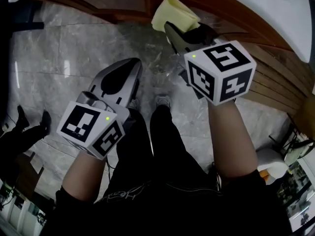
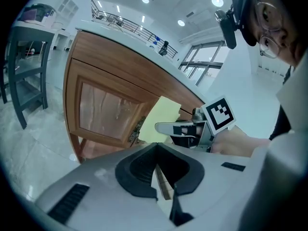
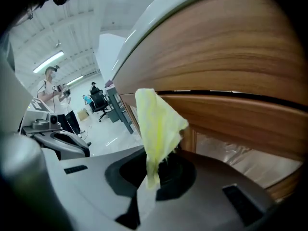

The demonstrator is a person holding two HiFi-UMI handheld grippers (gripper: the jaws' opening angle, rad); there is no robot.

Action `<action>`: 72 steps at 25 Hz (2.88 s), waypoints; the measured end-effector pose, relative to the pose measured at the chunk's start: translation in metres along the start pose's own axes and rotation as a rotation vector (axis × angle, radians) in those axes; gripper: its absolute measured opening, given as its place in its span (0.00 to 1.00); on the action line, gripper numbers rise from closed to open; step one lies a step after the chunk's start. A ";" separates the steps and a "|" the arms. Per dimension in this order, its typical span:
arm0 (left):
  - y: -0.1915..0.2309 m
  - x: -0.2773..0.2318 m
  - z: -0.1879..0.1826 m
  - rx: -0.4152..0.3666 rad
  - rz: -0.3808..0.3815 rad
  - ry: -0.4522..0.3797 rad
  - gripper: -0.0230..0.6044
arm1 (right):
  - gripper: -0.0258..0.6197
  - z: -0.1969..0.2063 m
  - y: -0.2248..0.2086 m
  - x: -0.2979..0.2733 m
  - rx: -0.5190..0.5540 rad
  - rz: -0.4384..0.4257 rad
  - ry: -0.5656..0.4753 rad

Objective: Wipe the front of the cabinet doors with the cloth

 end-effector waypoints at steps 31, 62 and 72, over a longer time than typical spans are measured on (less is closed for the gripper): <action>-0.012 -0.020 0.031 0.053 0.040 0.053 0.05 | 0.10 0.006 -0.034 0.009 -0.044 0.122 -0.061; -0.087 -0.074 0.071 -0.059 0.169 0.199 0.05 | 0.10 0.058 -0.124 0.108 -0.173 0.276 -0.127; -0.119 -0.089 0.084 -0.087 0.189 0.236 0.05 | 0.10 0.076 -0.156 0.148 -0.208 0.331 -0.155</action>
Point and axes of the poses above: the fingertips, and each gripper's own axes: x backward along the fingers, y to its left, z out of its underside, the point moved 1 cm from there along x, backward along the fingers, and after that the axes turned 3 degrees about -x, right-handed, at the moved point
